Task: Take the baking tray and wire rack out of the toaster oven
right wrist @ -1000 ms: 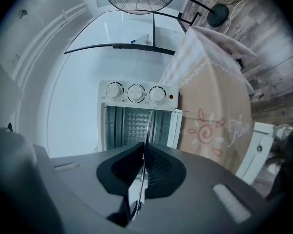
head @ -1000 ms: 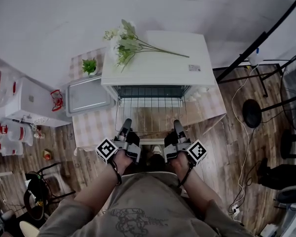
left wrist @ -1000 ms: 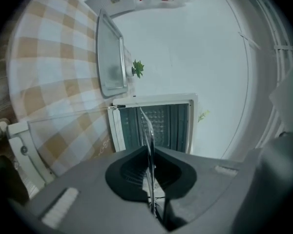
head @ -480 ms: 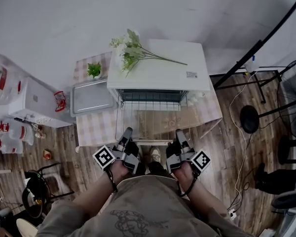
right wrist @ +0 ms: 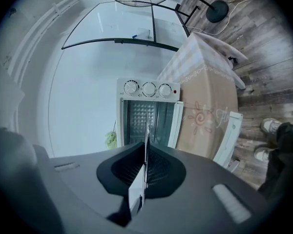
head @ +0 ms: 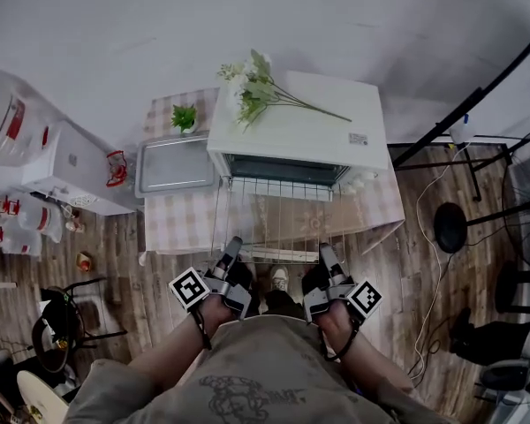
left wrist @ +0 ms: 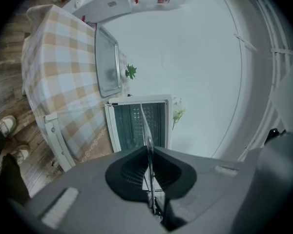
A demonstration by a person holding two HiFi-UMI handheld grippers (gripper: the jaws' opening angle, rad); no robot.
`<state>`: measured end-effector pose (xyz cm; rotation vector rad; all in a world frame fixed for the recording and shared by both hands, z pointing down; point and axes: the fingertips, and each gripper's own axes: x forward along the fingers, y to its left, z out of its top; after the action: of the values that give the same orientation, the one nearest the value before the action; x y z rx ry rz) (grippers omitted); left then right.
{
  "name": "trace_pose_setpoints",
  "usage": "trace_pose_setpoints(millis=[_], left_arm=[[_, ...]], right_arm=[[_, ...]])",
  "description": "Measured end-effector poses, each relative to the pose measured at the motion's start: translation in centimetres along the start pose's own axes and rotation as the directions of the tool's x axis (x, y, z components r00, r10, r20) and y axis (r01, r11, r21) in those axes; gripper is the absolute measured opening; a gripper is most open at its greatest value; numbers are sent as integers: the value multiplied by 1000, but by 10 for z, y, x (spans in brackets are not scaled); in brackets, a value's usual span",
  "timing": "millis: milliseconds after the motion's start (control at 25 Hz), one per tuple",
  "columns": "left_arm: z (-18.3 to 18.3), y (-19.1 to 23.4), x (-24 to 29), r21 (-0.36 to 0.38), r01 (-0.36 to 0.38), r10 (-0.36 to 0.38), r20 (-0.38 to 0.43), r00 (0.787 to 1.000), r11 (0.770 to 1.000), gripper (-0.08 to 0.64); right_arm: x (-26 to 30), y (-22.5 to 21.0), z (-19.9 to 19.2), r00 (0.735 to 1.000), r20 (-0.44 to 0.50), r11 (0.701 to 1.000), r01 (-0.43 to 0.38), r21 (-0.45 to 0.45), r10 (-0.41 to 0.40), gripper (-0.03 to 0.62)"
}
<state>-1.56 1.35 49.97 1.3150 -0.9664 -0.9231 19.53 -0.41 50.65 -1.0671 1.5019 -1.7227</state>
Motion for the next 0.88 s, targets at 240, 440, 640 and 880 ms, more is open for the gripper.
trace_pose_setpoints(millis=[240,440,640,880], left_arm=[[11,4,-25,2,-2,2,58,998,1000,3],[33,8,-51,-1,-15,15,153,988,1000,2],[62,8,-87,11,-20,16,256,966,1000,2],[98,23,-138,22,-59,46,389,920,998,3]], right_arm=[[8,-3,-20,996,-92,1000,16,-19,-18,26],[25,-6,-49,980,-195,999,22,-26,-27,26],[47,-12,-90,948,-316,999,31,-23,-36,26],[72,-30,-149,880,-467,996,66,-53,-83,26]])
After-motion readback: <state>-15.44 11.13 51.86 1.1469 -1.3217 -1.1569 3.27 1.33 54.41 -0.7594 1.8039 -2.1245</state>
